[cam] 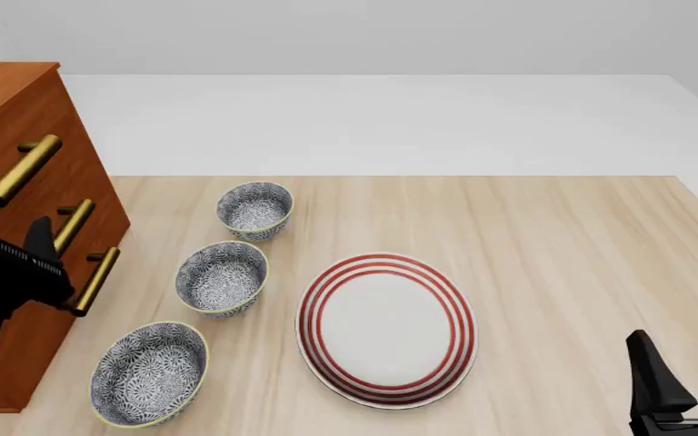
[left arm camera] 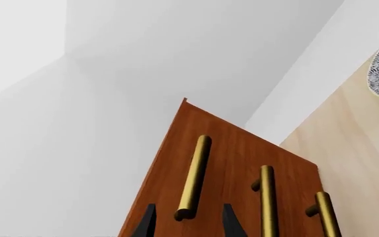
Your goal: Open the top drawer of the cabinet.
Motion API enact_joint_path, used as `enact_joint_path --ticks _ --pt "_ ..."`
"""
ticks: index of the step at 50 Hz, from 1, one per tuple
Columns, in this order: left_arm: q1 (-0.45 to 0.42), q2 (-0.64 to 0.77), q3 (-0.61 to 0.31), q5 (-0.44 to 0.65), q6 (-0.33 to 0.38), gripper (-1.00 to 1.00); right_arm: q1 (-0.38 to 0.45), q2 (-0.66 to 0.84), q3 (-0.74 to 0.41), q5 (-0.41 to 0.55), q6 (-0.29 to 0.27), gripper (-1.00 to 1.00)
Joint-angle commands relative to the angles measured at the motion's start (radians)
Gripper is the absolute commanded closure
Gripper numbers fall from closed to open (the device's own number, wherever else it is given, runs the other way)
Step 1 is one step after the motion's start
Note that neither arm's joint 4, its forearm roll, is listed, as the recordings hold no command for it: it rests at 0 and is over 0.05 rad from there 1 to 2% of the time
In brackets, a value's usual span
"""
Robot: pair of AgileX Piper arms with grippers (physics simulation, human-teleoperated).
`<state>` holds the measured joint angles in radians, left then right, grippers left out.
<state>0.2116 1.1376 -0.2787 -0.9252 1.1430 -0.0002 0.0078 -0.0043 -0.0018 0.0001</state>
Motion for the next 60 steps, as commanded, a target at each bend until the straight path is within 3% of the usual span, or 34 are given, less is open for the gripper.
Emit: enact_joint_path --ticks 1,28,35,36,60 --pt "0.015 0.034 -0.013 -0.016 0.000 -1.00 0.000 0.000 0.000 0.000 0.000 -1.00" --pt "0.026 0.054 -0.052 -0.002 0.010 -1.00 0.000 0.000 0.000 0.000 0.000 -1.00" --pt "0.021 0.093 -0.040 -0.042 0.044 -1.00 0.000 0.000 0.000 0.000 0.000 -1.00" --pt "0.021 0.094 -0.038 -0.050 0.046 1.00 0.000 0.000 0.000 0.000 0.000 -1.00" --pt "0.007 0.083 -0.046 -0.037 0.069 1.00 0.000 0.000 0.000 0.000 0.000 -1.00"
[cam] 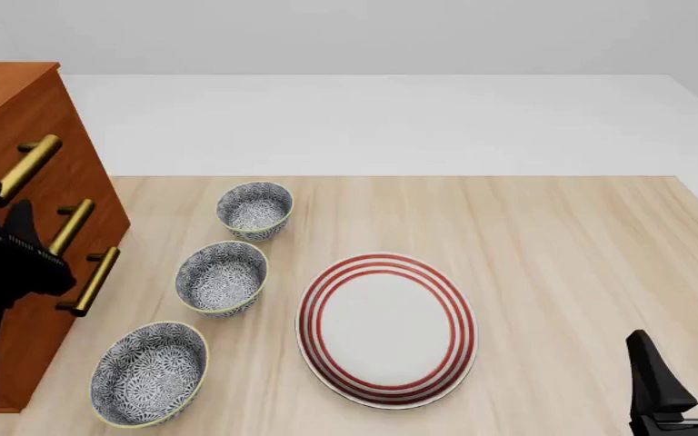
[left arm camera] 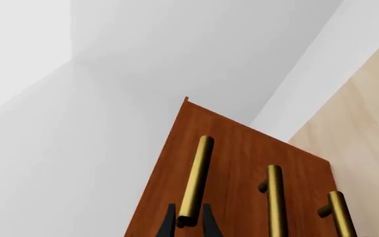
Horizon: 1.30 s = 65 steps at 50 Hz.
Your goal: Open the top drawer of the cabinet.
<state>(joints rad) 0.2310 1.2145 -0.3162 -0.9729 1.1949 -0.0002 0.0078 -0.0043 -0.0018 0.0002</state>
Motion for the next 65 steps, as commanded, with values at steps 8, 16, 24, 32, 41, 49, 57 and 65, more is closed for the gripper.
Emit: enact_joint_path --ticks 8,16,24,32,41,49,57,65 --pt "-0.027 0.003 -0.005 0.017 0.020 1.00 0.000 0.000 0.000 0.000 0.000 -1.00" --pt "-0.042 -0.001 -0.004 0.024 0.034 1.00 0.000 0.000 0.000 0.000 0.000 -1.00" --pt "-0.061 -0.006 -0.006 0.035 0.038 1.00 0.000 0.000 0.000 0.000 0.000 -1.00" --pt "-0.078 -0.003 -0.001 0.030 0.043 1.00 0.000 0.000 0.000 0.000 0.000 -1.00" --pt "-0.098 -0.006 -0.001 0.036 0.046 1.00 0.000 0.000 0.000 0.000 0.000 -1.00" --pt "-0.108 -0.005 0.008 0.026 0.051 1.00 0.000 0.000 0.000 0.000 0.000 -1.00" --pt "-0.123 -0.008 0.013 0.027 0.055 1.00 0.000 0.000 0.000 0.000 0.000 -1.00" --pt "-0.136 -0.009 0.020 0.024 0.051 1.00 0.000 0.000 0.000 0.000 0.000 -1.00"
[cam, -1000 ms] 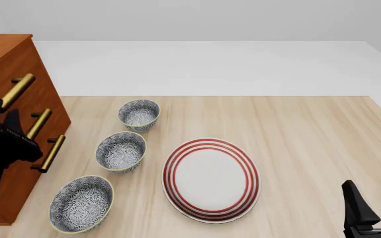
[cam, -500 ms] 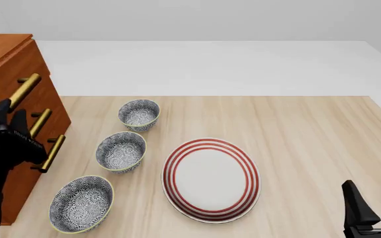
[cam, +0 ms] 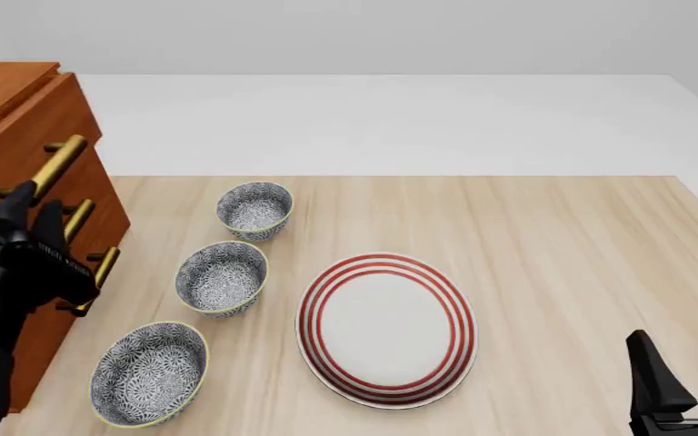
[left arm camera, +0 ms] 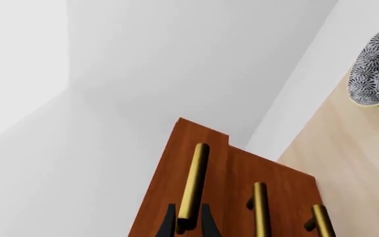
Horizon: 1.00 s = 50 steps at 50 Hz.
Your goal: Open the top drawer of the cabinet.
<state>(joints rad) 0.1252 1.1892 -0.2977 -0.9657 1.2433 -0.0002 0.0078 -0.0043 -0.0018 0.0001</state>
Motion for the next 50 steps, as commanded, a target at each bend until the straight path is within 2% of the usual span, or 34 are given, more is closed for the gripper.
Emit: enact_joint_path --ticks 1,50 --pt "-0.031 0.016 0.001 0.017 0.003 1.00 0.000 0.000 0.000 0.000 0.000 -1.00" --pt "-0.083 0.005 -0.010 0.046 -0.016 1.00 0.000 0.000 0.000 0.000 0.000 -1.00"
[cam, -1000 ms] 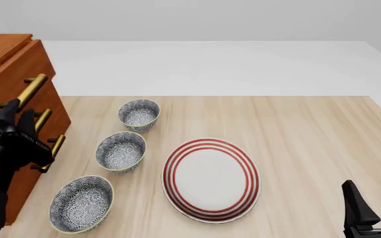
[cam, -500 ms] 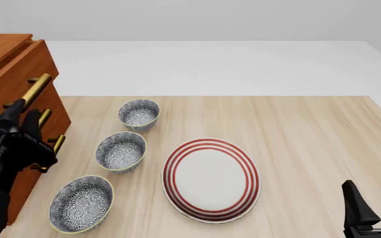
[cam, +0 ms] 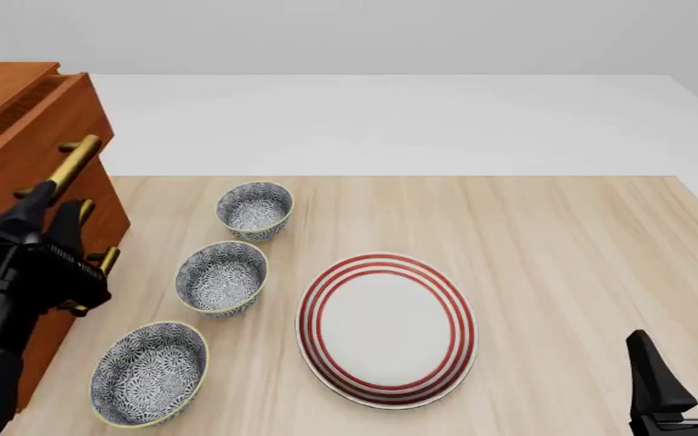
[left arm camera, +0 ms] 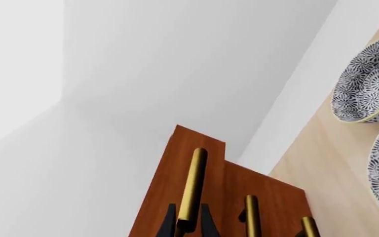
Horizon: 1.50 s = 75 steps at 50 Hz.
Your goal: Open the top drawer of the cabinet.
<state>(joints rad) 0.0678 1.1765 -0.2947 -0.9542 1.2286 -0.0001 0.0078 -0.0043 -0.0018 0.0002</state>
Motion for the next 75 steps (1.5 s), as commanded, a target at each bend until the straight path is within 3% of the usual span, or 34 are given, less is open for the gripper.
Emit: enact_joint_path --ticks 1,59,60,75 --pt "-0.026 0.017 -0.013 0.034 -0.001 1.00 0.000 0.000 0.000 0.000 0.000 -1.00" --pt "-0.030 -0.003 -0.012 0.052 -0.006 1.00 0.000 0.000 0.000 0.000 0.000 -1.00" --pt "-0.030 -0.006 -0.011 0.054 -0.005 -1.00 0.000 0.000 0.000 0.000 0.000 -1.00" --pt "-0.018 -0.048 0.020 0.063 0.025 -1.00 0.000 0.000 0.000 0.000 0.000 -1.00"
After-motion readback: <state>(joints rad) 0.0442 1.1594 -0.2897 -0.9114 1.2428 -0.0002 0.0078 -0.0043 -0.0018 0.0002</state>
